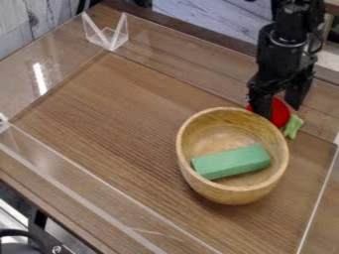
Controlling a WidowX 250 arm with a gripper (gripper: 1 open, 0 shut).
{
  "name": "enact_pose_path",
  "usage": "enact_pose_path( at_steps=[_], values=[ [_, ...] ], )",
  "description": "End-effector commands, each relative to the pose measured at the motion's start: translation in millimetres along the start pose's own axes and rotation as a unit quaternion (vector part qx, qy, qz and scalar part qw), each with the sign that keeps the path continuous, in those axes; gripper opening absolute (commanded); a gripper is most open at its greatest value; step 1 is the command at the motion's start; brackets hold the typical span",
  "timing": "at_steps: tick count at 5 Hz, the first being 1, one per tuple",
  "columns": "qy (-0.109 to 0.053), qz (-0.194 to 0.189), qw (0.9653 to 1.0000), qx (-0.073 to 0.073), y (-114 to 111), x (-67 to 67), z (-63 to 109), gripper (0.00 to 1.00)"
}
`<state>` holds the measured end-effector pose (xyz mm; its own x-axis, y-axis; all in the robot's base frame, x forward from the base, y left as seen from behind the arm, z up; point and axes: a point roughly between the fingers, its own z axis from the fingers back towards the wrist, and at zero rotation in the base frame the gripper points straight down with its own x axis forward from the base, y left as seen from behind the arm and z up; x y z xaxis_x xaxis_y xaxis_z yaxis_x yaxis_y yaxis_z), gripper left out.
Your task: Move the red fruit to the left
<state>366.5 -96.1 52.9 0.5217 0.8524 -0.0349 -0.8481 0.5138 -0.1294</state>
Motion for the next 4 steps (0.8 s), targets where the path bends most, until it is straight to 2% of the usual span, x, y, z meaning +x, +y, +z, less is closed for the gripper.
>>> enact_pose_path(
  at_steps=[1,2,4],
  values=[
    [-0.010,0.005,0.9996,-0.025,-9,-0.3,12.3,1.00],
    [-0.013,0.021,0.9993,-0.028,-6,1.6,10.6,1.00],
    [-0.024,0.070,0.9967,-0.032,3,18.4,-2.2,1.00]
  ],
)
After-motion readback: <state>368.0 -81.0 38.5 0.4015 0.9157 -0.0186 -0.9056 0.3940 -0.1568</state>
